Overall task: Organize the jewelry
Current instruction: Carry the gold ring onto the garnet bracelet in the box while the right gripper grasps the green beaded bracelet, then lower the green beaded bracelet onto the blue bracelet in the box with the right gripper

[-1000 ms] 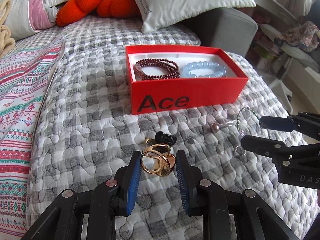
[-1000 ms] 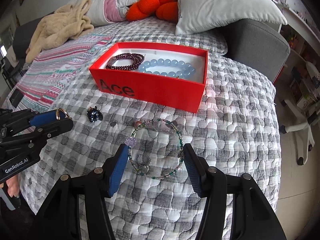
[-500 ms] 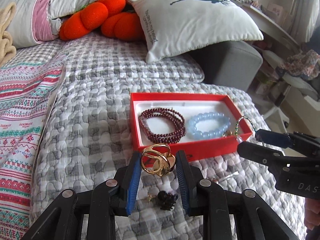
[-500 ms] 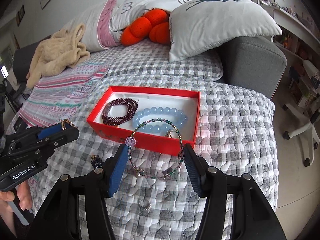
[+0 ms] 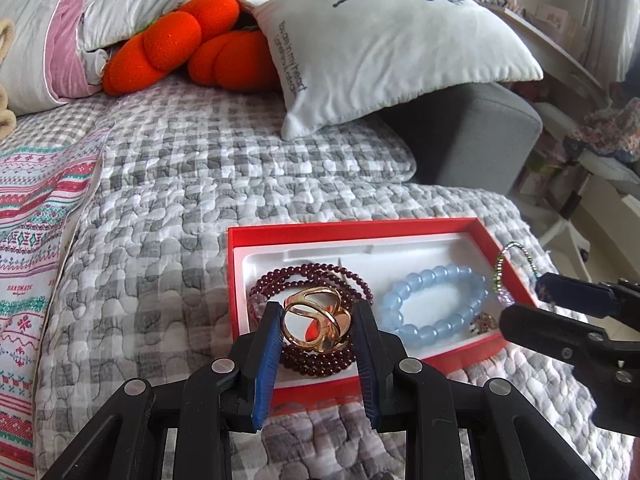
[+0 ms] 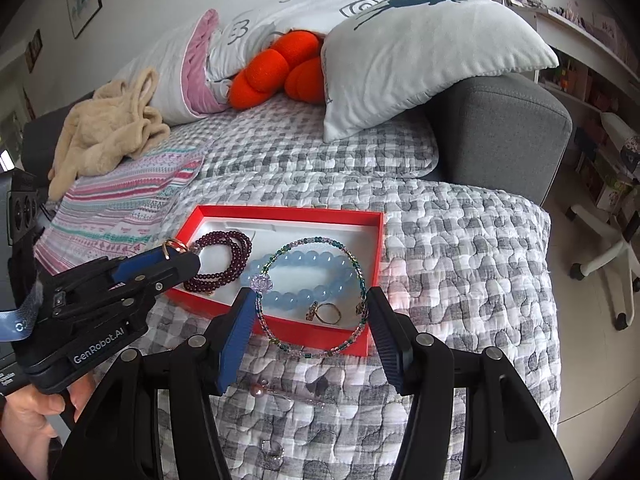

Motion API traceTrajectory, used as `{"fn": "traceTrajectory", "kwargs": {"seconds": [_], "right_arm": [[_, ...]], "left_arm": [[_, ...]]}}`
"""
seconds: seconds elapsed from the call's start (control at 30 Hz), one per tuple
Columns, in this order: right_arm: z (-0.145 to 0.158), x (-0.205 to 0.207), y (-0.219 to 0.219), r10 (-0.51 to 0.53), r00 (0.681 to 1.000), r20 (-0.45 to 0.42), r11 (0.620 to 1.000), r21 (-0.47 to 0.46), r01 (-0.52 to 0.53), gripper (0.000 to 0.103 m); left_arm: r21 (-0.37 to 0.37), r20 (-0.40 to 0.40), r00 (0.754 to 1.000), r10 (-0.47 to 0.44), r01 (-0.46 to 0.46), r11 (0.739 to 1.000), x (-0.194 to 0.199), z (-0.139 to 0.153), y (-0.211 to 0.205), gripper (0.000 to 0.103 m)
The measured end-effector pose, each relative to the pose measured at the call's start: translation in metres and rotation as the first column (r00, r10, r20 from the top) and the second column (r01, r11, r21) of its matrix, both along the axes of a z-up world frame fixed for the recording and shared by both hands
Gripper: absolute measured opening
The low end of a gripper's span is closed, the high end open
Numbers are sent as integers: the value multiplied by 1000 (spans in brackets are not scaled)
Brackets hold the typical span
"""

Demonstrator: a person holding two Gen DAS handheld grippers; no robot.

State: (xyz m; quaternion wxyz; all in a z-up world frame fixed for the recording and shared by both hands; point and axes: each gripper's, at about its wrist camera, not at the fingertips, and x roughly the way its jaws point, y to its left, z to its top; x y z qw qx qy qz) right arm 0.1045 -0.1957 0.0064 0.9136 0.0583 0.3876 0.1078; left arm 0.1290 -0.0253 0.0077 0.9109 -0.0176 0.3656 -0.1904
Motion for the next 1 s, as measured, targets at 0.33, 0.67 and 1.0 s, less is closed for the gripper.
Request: {"fn": "traceTrajectory", "kwargs": {"seconds": [0.33,0.67,1.0], "right_arm": [[-2,-2,-7,-12,1000,-8,1000,0,12,60],[0,4,1,-12,1000,-3,1000,-19,12,60],[-5,20,27,7,1000,-22,998,-57,-9,60]], "left_arm": [[31,14,1000,28,-28,999,1,-1,-5,46],[83,7,998,59,-59,995,-28,9,10,68],[153,-54,992,115,-106,983,-39,-3,28,80]]}}
